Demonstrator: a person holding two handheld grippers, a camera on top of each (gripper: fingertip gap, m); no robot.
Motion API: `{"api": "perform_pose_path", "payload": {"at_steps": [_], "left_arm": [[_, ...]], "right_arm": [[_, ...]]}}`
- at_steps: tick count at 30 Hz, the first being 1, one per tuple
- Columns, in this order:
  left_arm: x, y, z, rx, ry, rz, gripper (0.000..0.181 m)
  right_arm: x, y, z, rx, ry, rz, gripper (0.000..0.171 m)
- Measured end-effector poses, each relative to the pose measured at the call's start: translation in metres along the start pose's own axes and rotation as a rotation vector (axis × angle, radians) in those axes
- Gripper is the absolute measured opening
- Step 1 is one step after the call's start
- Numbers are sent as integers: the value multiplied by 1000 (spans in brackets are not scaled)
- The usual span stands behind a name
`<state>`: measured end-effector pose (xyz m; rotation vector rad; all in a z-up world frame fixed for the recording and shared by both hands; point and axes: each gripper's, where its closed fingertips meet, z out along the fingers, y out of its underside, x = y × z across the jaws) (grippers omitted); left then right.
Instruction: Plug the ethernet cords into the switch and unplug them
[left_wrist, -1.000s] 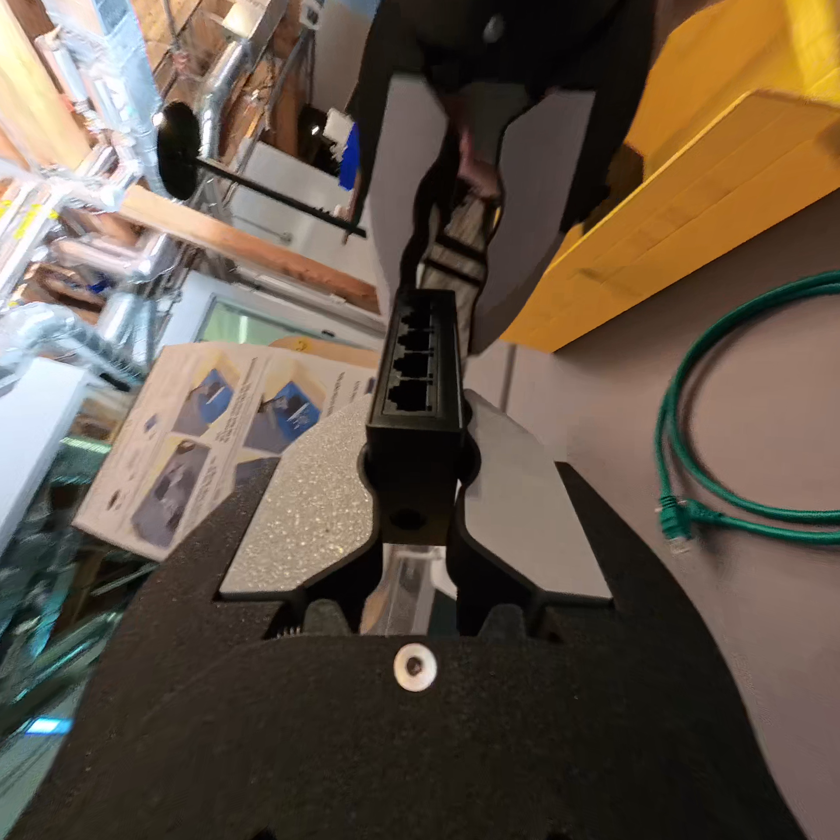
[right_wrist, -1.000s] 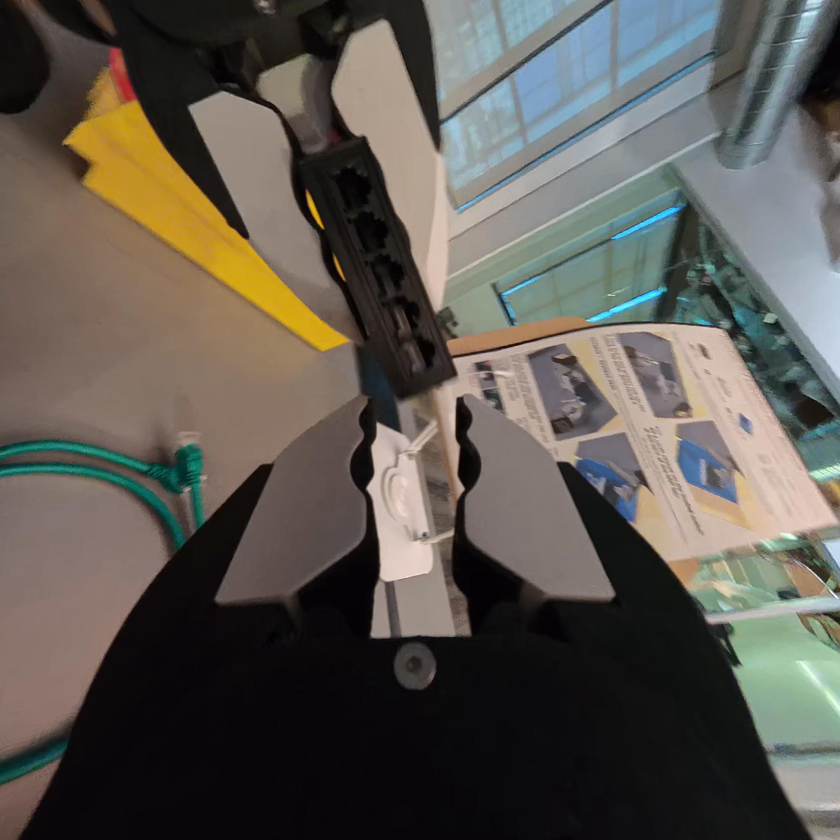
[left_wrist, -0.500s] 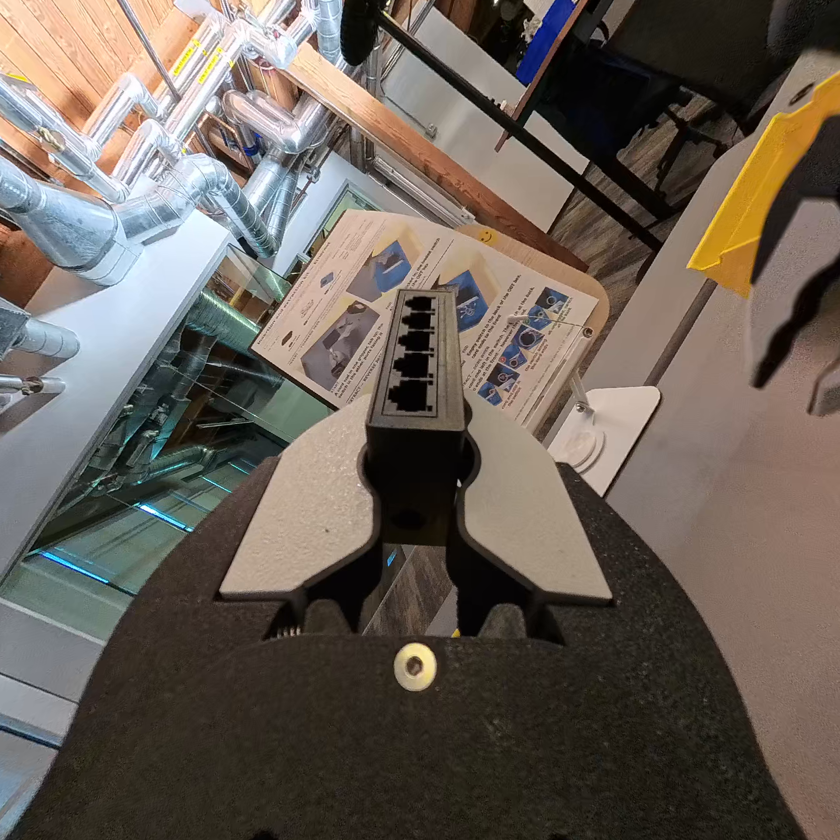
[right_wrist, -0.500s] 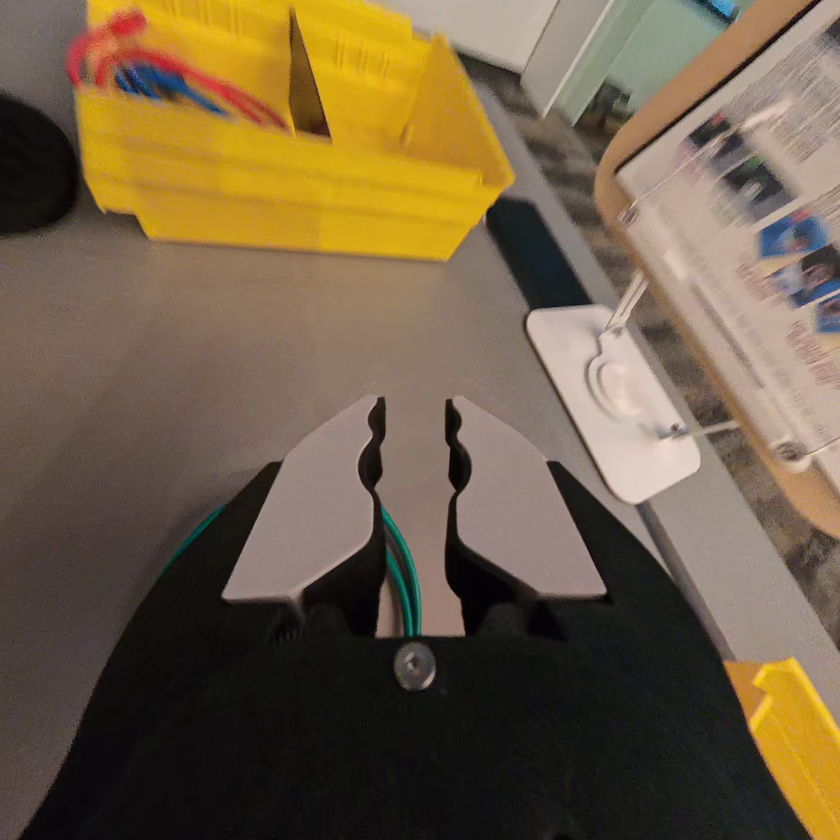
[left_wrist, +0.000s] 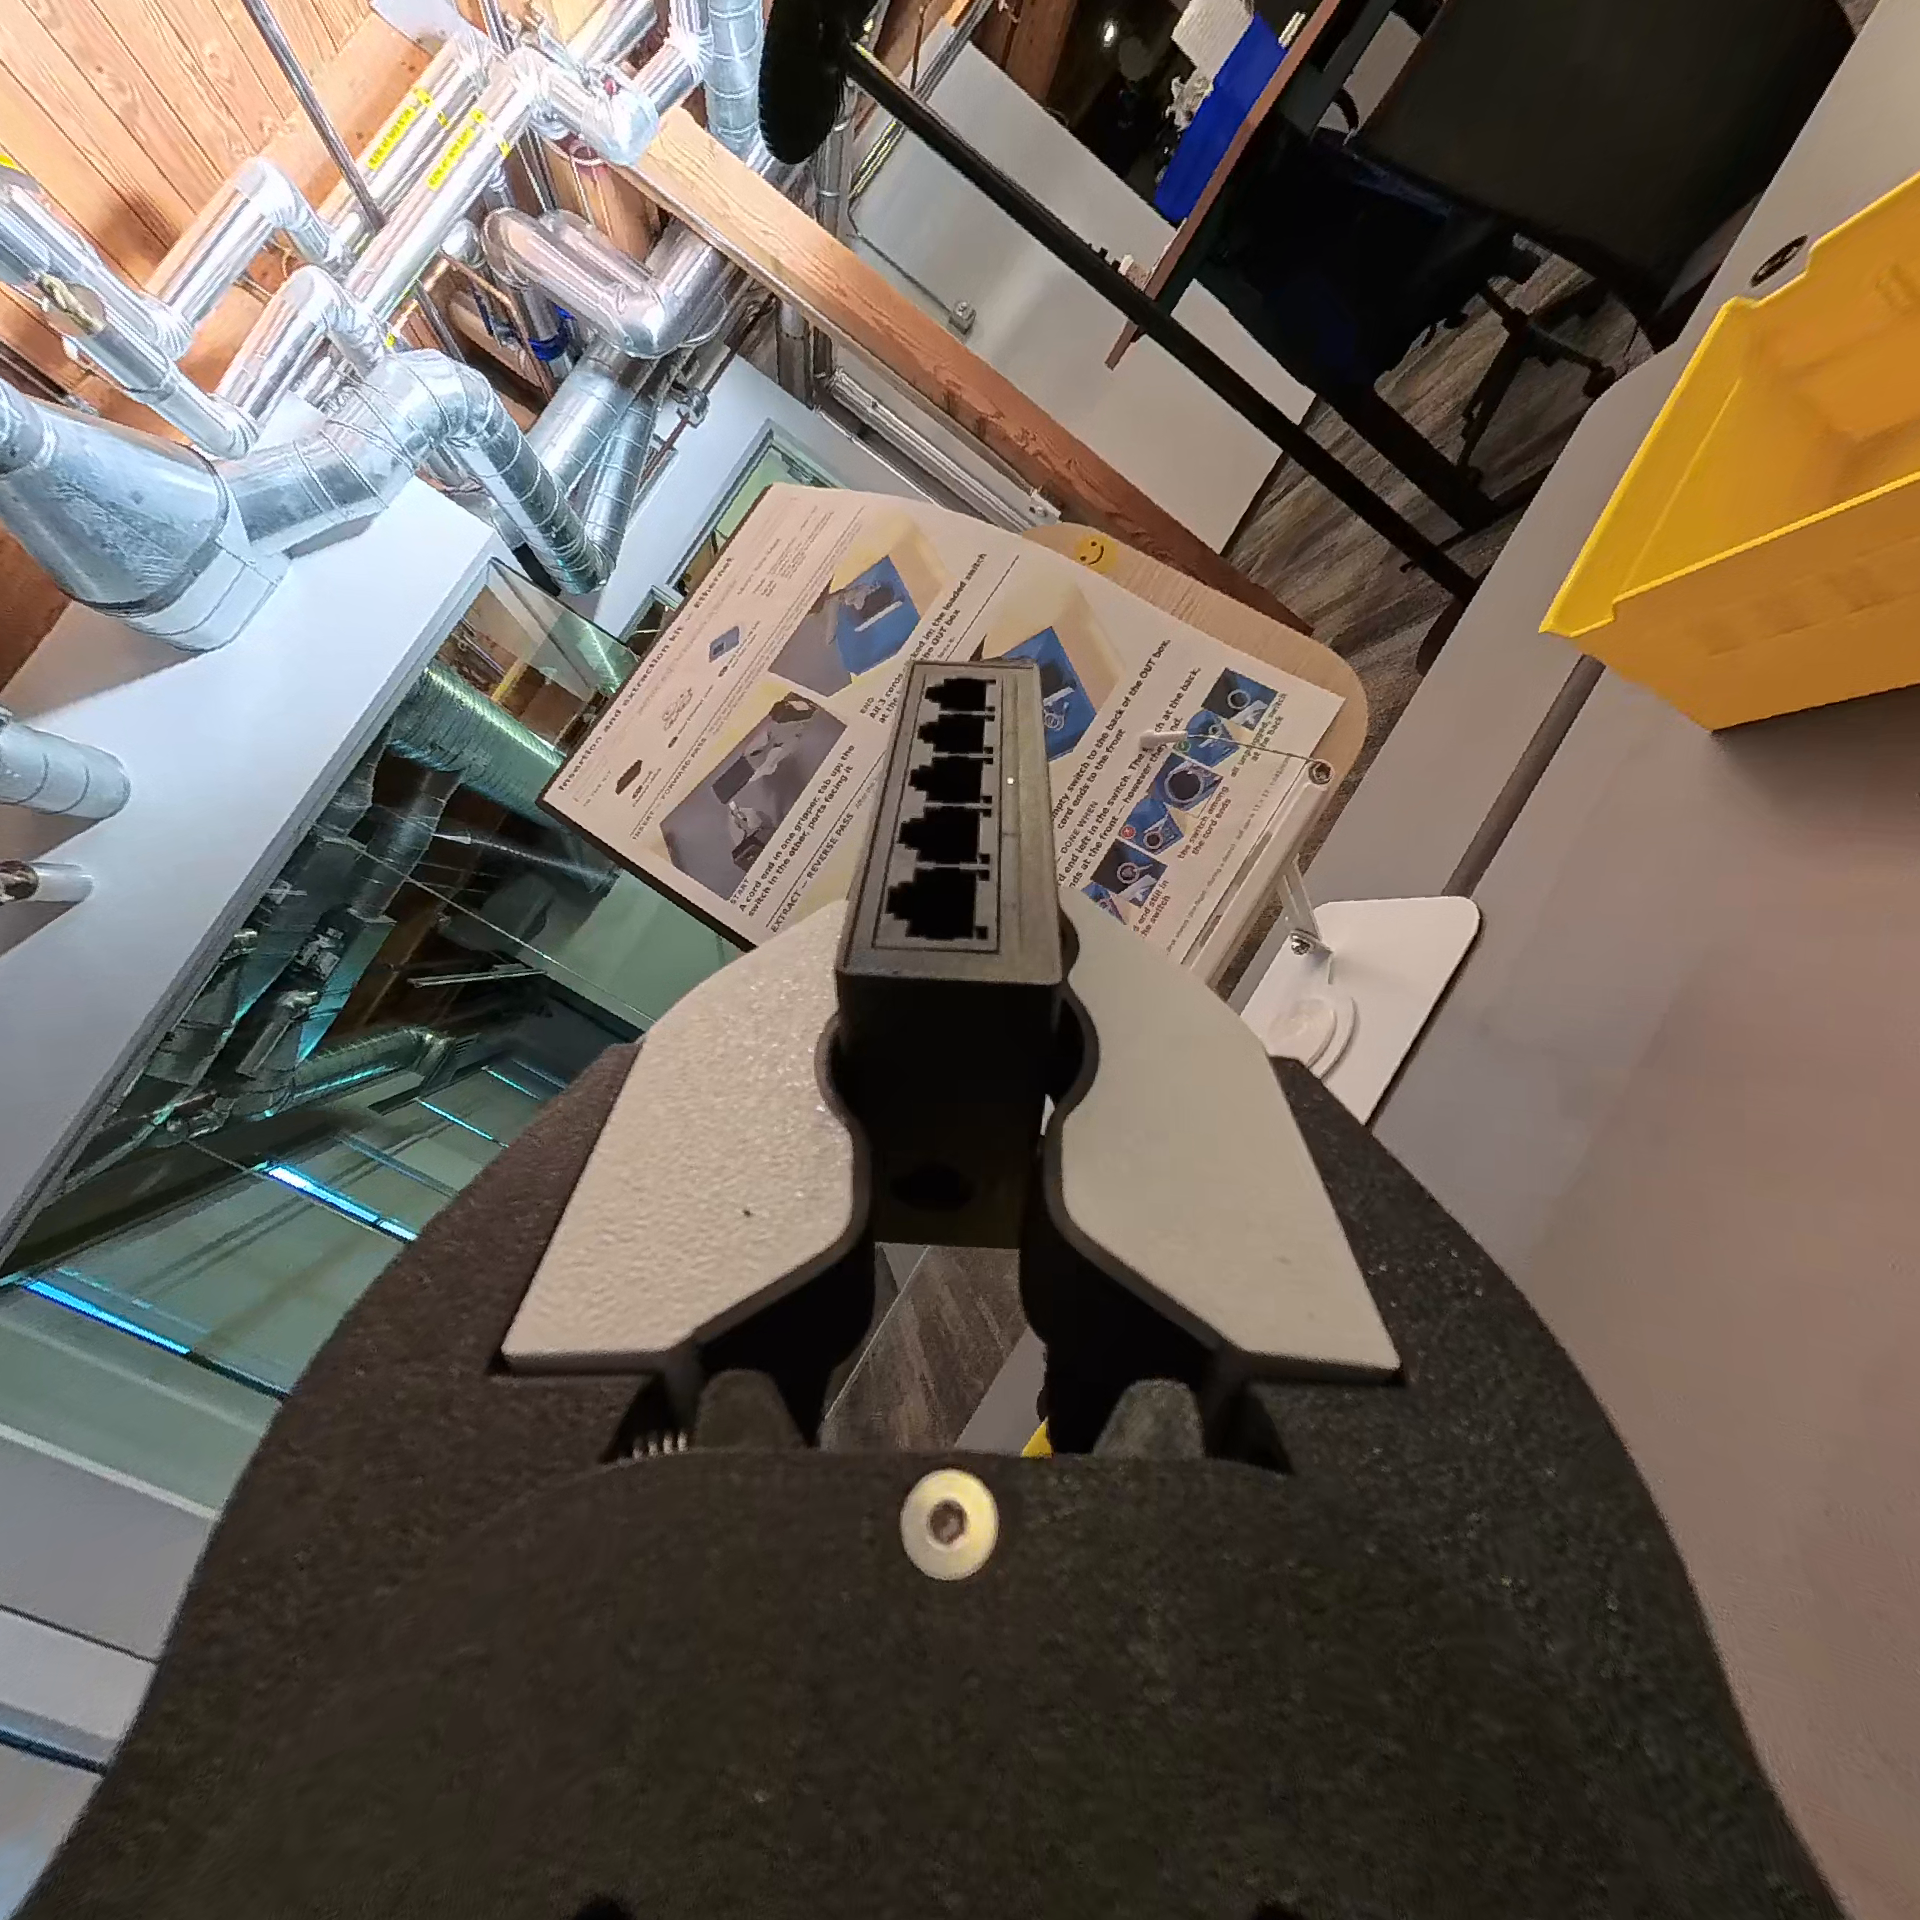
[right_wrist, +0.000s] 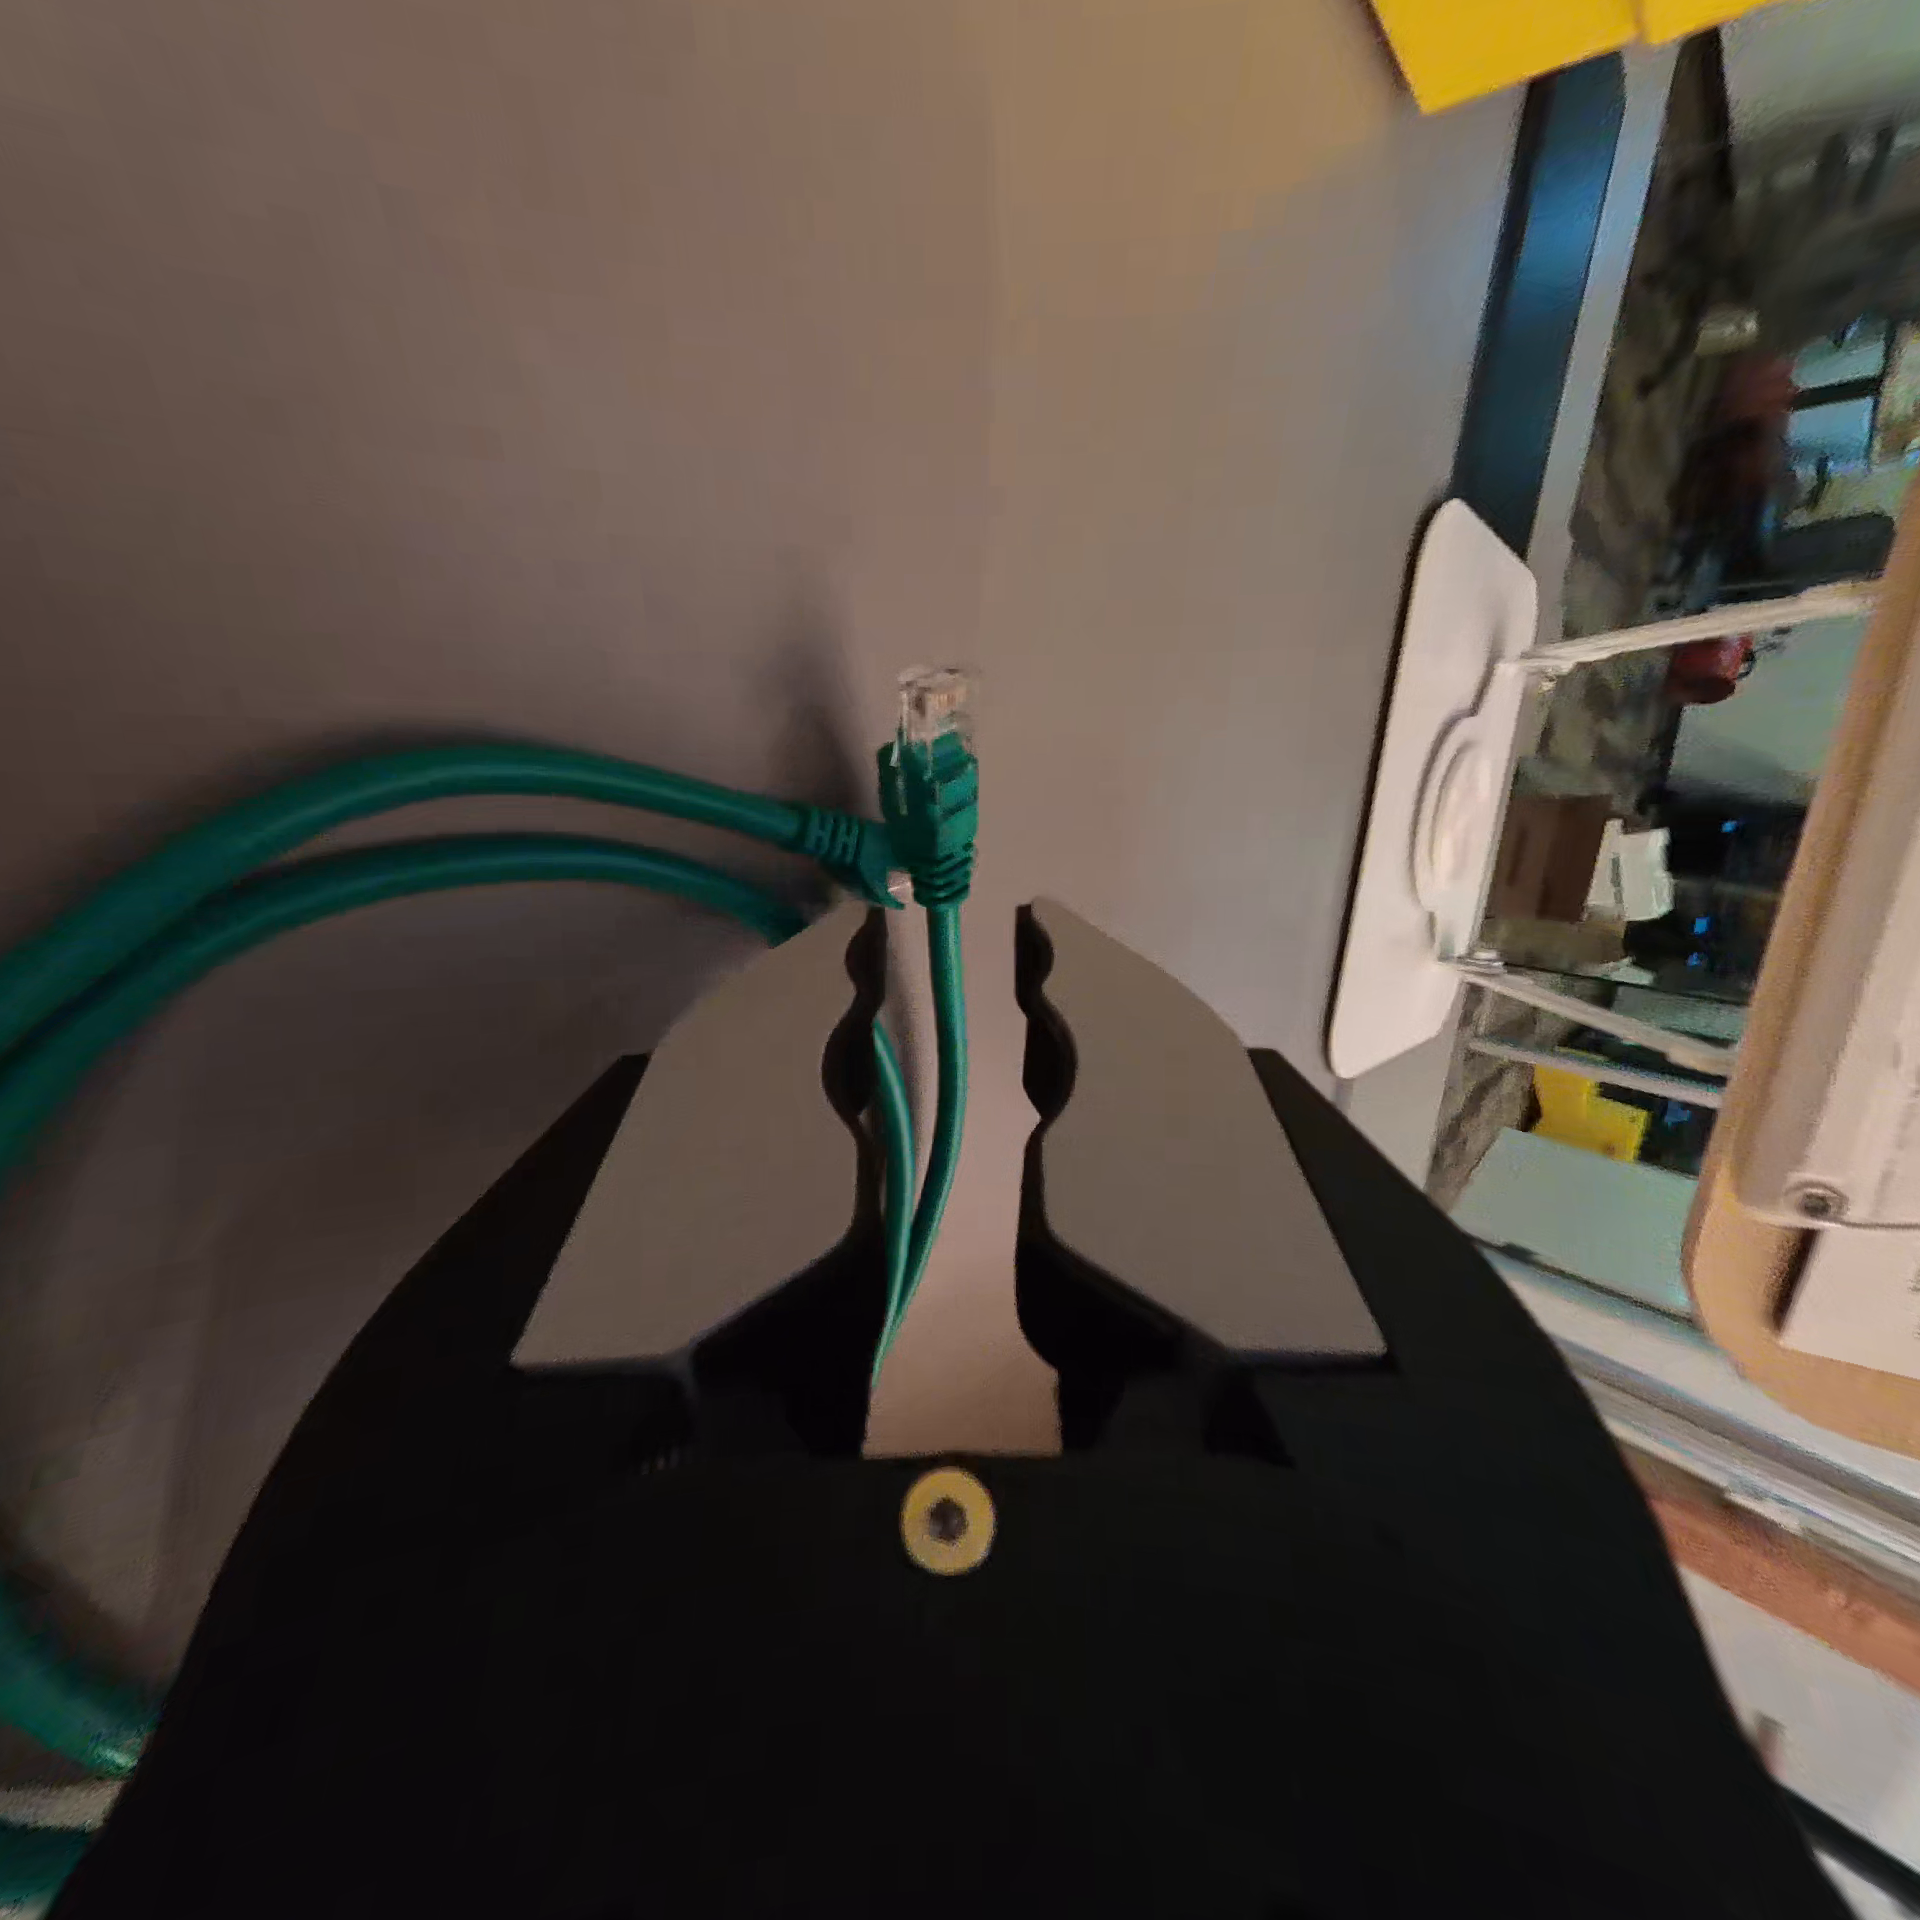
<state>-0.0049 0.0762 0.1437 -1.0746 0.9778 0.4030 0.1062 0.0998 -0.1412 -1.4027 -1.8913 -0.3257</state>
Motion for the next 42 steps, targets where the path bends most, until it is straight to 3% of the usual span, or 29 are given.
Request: {"api": "perform_pose_path", "payload": {"at_steps": [7,14,23,33,42], "left_arm": [[2,0,1,2,18,-7,29],[6,-2,2,7,34,-4,29],[-6,-2,-4,14,5,-26,29],[-8,-3,-5,28,5,-44,29],[-1,-5,-2,31,23,-35,29]], "right_arm": [[0,5,13,25,-68,190,14],[5,3,15,2,12,133,7],[70,-31,-50,421,30,617,6],[114,-44,-136,998,-339,1065,7],[105,-67,-157,1241,-724,1183,7]]}}
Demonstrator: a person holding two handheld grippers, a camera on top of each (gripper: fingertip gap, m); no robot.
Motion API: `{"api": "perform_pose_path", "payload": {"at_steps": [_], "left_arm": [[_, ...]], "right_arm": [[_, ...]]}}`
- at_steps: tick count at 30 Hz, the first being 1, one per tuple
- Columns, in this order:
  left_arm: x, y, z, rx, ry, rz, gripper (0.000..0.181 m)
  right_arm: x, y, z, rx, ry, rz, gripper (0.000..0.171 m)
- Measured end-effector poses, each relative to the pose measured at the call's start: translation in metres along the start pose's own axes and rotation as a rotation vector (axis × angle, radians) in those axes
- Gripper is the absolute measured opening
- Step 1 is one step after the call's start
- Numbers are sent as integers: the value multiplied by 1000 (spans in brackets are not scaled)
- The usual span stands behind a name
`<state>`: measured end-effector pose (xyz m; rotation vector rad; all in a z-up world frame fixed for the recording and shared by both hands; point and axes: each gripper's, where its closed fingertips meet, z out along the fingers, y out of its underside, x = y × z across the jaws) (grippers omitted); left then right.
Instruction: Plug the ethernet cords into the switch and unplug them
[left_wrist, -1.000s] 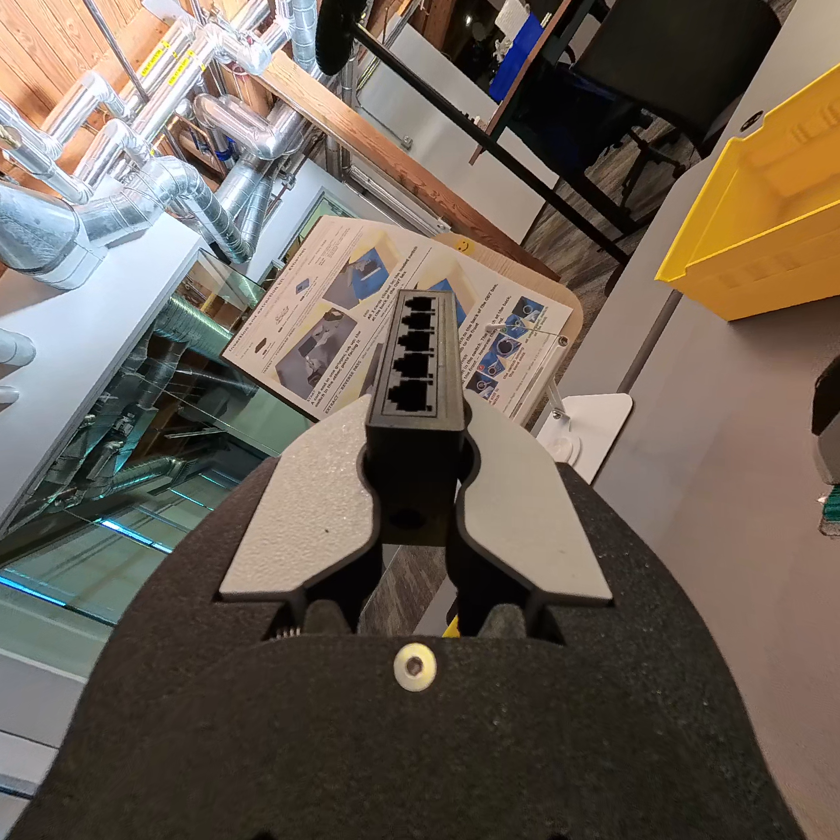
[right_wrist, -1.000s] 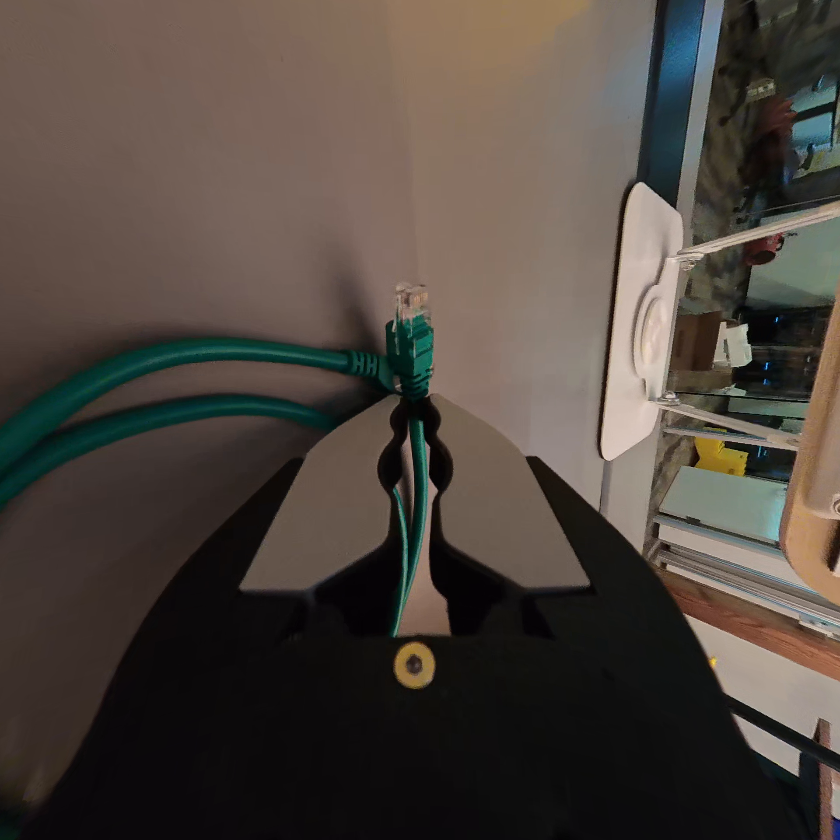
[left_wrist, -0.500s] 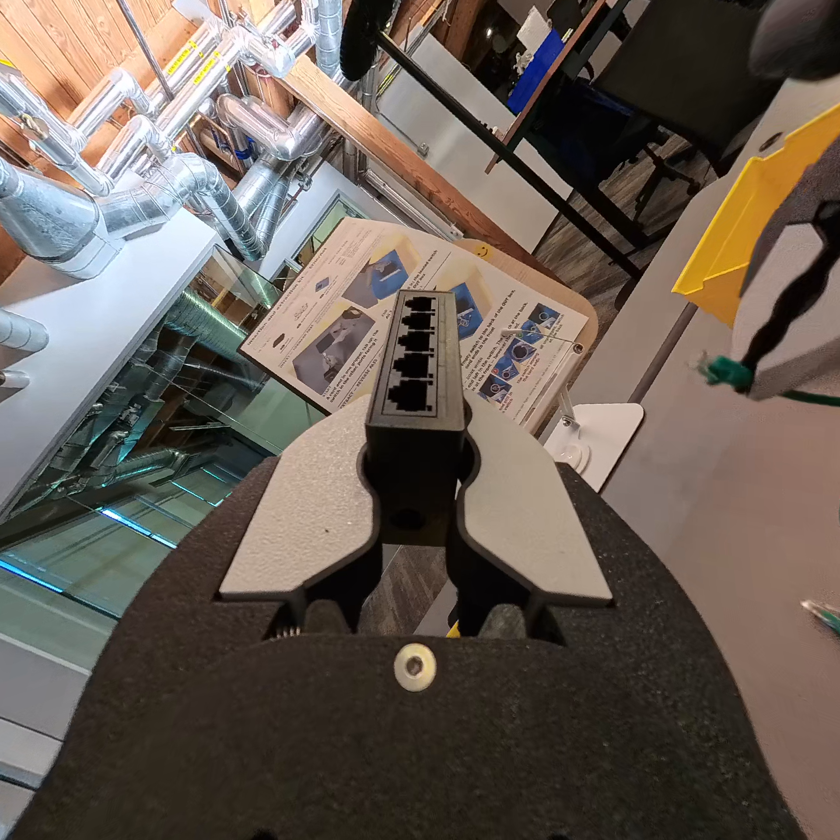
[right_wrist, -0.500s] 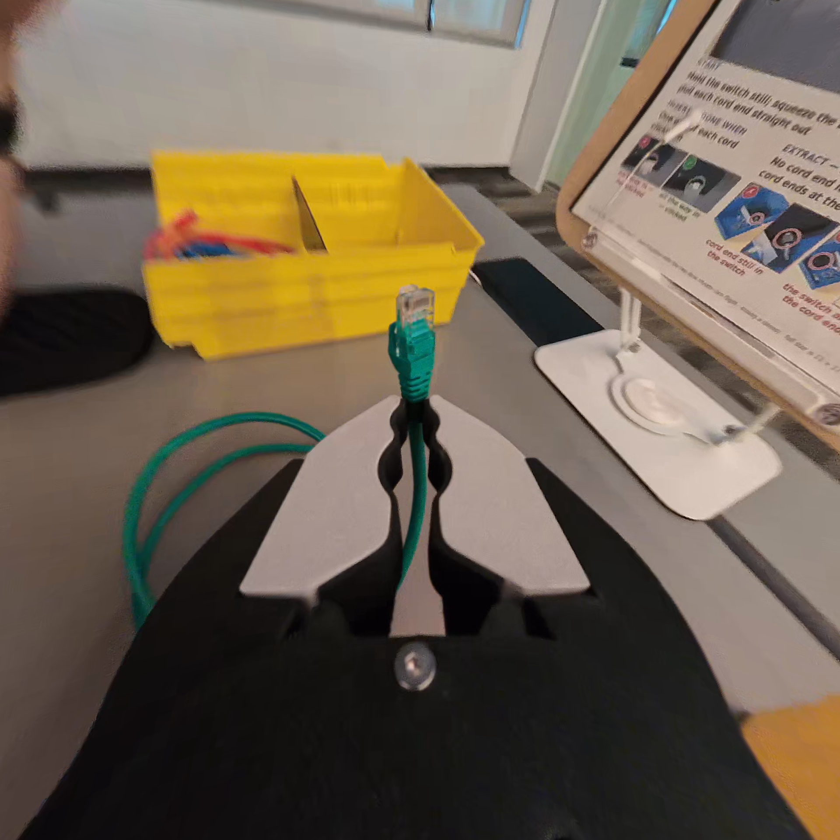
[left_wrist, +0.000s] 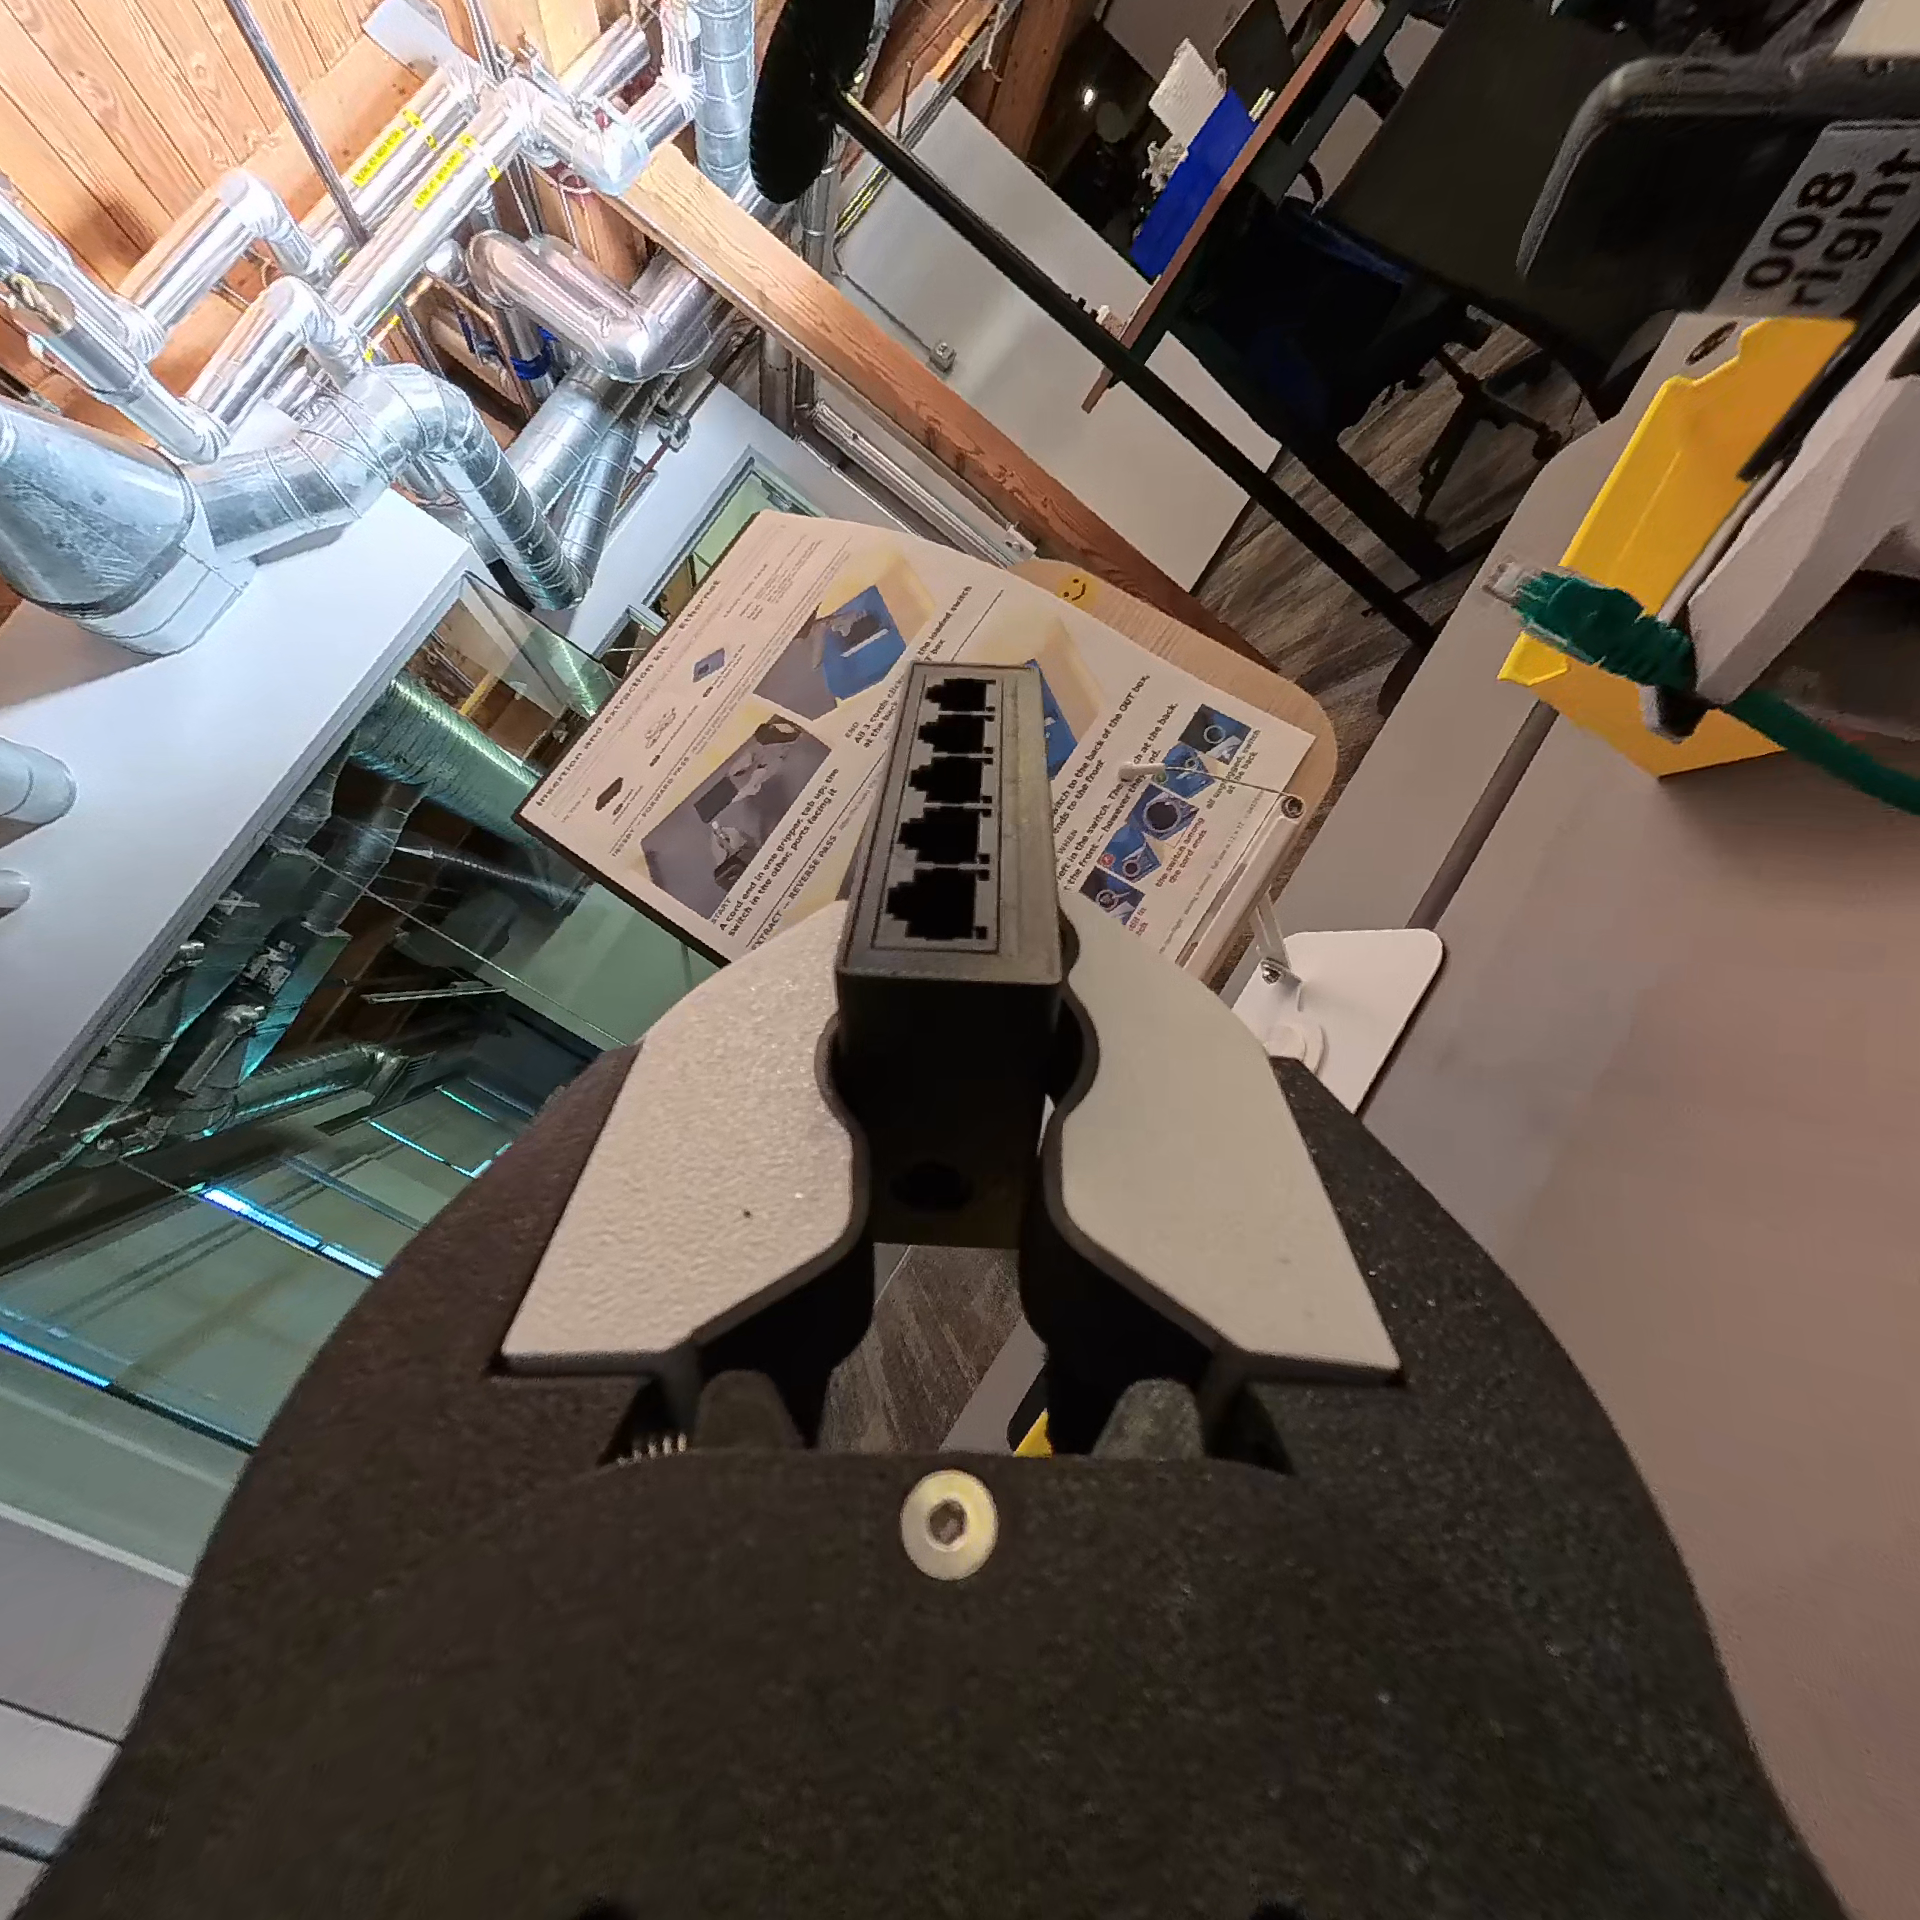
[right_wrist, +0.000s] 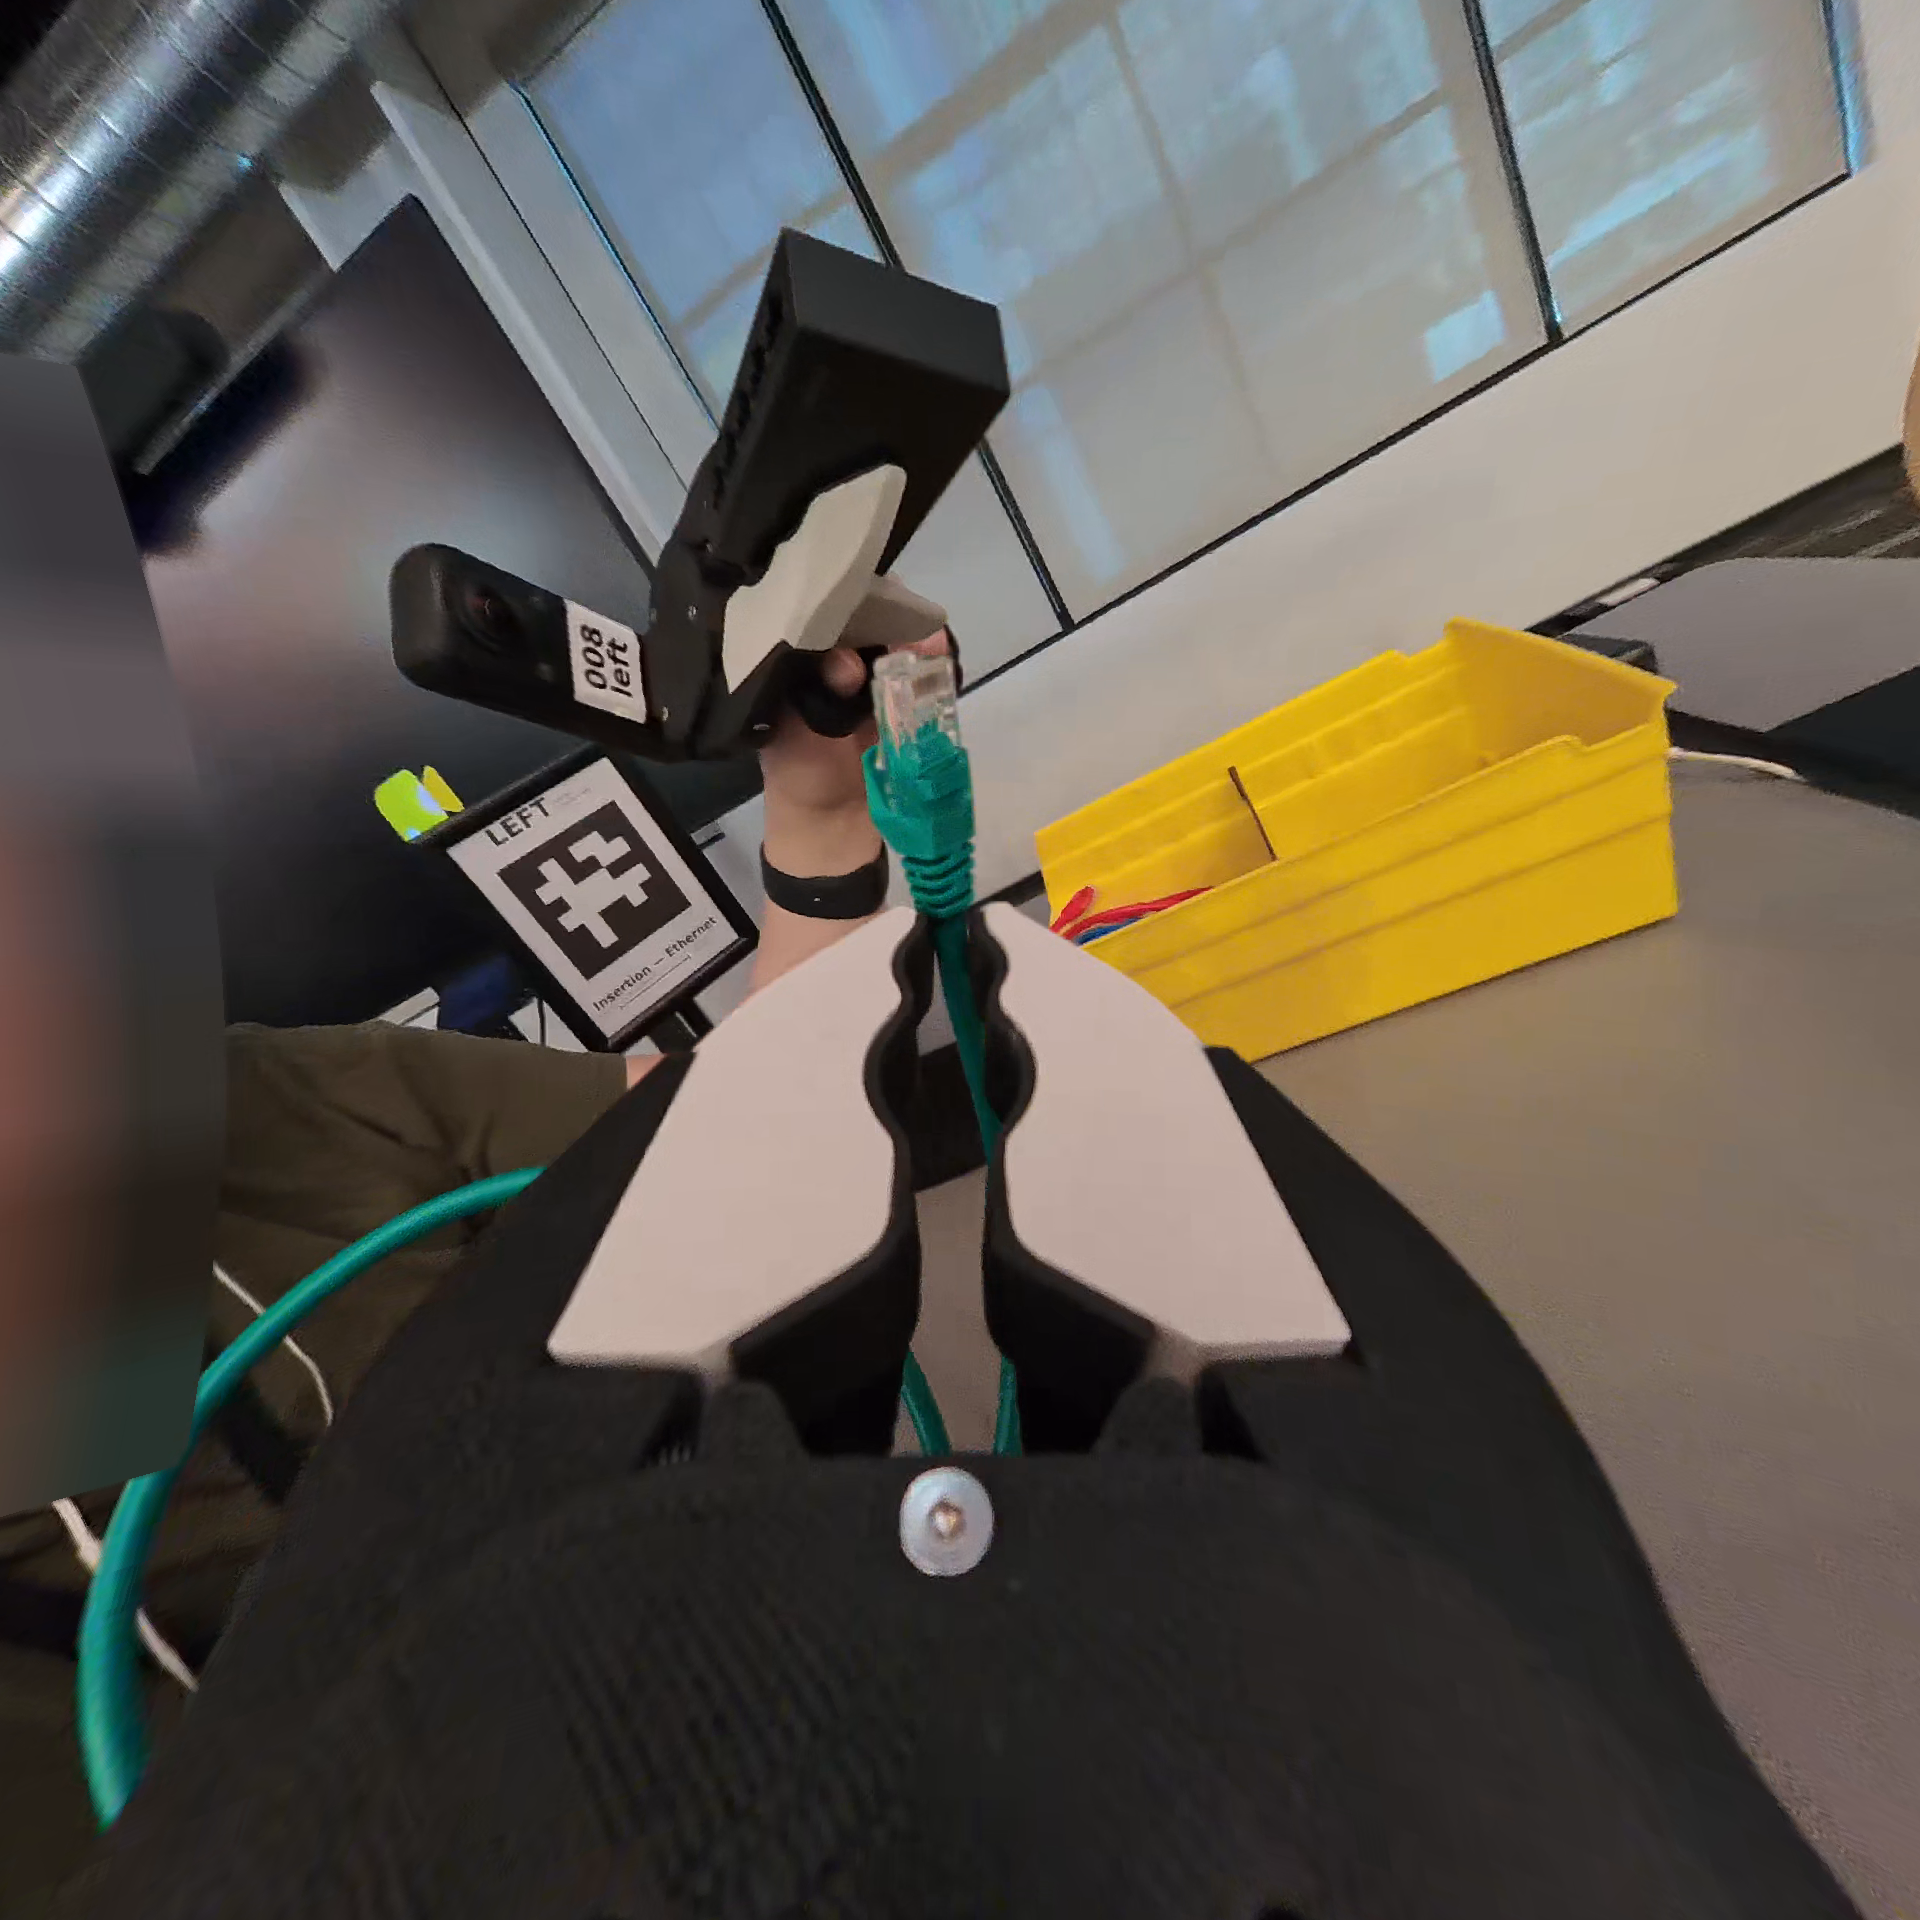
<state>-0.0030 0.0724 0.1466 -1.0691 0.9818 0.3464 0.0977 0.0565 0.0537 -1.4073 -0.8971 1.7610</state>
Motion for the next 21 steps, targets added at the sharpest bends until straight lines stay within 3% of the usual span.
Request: {"api": "perform_pose_path", "payload": {"at_steps": [9,16,21], "left_arm": [[0,2,0,-6,0,14,29],[-16,7,-11,-19,-38,21,29],[-28,9,-18,-27,-68,20,29]], "right_arm": [[36,35,2,-145,116,19,9],[84,79,-4,-421,436,-220,7],[86,80,1,-466,507,-446,7]]}}
